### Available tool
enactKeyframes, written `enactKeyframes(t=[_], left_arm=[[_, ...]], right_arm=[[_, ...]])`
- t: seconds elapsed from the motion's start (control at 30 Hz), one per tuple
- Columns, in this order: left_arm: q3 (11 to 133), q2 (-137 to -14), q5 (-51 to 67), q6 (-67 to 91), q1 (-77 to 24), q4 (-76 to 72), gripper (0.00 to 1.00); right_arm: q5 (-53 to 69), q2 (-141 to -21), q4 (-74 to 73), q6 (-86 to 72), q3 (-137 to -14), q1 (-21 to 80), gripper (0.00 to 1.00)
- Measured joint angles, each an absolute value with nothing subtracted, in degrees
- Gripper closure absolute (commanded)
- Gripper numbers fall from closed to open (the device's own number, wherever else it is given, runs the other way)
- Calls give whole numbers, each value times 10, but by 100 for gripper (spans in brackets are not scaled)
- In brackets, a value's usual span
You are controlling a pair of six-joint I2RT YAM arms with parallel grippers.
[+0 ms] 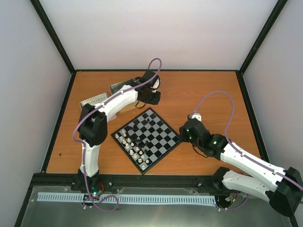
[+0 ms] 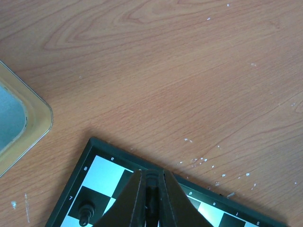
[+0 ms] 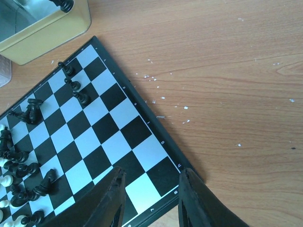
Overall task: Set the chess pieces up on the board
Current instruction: Place the chess piece on the chessboard.
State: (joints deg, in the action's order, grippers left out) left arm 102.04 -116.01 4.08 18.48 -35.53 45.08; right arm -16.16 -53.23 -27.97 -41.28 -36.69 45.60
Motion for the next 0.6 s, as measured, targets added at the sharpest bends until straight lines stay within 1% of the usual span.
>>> enactKeyframes(t=[0.4, 0.6], left_arm=[[1020, -1198, 50, 165, -358, 477, 97], [1001, -1204, 52, 161, -358, 478, 96]], right_arm=[[-160, -551, -269, -416, -365, 456, 67], [-159, -561, -267, -417, -364, 456, 67]])
